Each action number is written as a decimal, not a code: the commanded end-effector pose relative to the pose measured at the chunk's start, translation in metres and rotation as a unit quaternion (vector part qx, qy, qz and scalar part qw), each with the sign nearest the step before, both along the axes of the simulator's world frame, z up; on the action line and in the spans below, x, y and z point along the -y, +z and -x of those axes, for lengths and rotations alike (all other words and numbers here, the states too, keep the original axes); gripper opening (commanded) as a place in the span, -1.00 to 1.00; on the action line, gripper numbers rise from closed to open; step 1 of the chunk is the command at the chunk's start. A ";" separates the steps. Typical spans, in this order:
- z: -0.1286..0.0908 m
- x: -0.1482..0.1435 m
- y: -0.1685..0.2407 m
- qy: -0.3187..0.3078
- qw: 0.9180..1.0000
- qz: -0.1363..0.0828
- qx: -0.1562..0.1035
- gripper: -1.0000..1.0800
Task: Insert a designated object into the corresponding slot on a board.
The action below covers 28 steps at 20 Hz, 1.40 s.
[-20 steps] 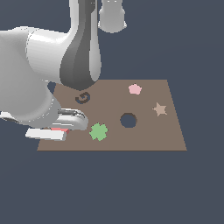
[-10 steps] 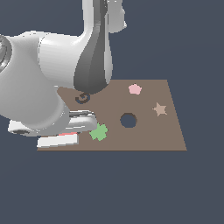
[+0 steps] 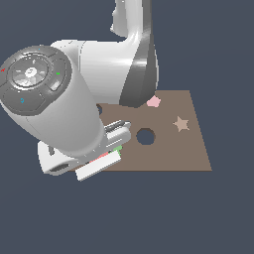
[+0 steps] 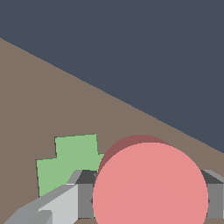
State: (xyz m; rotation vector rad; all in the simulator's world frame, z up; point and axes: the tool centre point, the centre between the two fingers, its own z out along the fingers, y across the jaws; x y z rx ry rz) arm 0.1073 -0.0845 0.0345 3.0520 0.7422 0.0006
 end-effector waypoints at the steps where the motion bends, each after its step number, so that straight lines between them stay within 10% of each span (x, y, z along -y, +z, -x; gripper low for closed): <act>1: -0.001 -0.017 0.001 0.050 0.999 0.000 0.000 -1.00; 8: 0.007 -0.066 0.003 0.190 0.982 0.000 0.000 -1.00; 21: 0.048 -0.132 0.006 0.404 0.915 0.000 0.000 -1.00; 28: 0.062 -0.144 0.006 0.451 0.892 0.000 0.000 -1.00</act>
